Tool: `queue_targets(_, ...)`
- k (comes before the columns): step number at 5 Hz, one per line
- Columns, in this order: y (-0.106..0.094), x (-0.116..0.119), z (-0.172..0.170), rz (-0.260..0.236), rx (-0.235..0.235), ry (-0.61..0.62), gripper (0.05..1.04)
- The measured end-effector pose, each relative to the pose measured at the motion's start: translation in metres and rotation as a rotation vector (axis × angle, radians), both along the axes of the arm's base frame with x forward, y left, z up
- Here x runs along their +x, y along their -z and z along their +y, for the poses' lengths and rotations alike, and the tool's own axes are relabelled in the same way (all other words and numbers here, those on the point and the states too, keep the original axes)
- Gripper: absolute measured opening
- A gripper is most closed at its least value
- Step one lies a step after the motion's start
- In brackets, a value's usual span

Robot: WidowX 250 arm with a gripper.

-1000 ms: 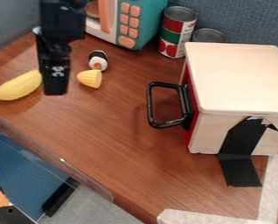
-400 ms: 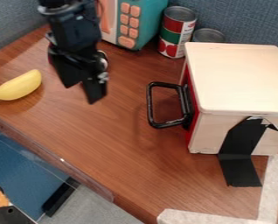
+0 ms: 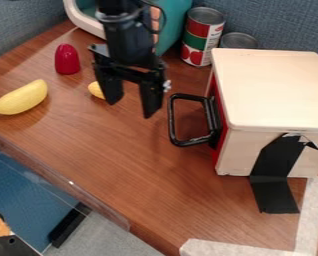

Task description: Open the drawer

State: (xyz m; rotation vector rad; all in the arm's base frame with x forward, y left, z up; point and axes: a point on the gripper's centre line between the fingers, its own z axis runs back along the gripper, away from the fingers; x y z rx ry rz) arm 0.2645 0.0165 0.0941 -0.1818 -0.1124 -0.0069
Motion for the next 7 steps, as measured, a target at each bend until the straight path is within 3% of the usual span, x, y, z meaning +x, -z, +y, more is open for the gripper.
queue_targets(2,0.016,0.024,-0.006,-0.009,0.029,-0.134,1.001)
queue_targets(3,0.021,0.036,-0.004,-0.055,0.043,-0.223,1.001)
queue_targets(6,0.037,0.056,-0.002,-0.063,0.04,-0.481,1.001)
queue_targets(7,0.044,0.052,-0.005,-0.021,0.007,-0.575,1.001)
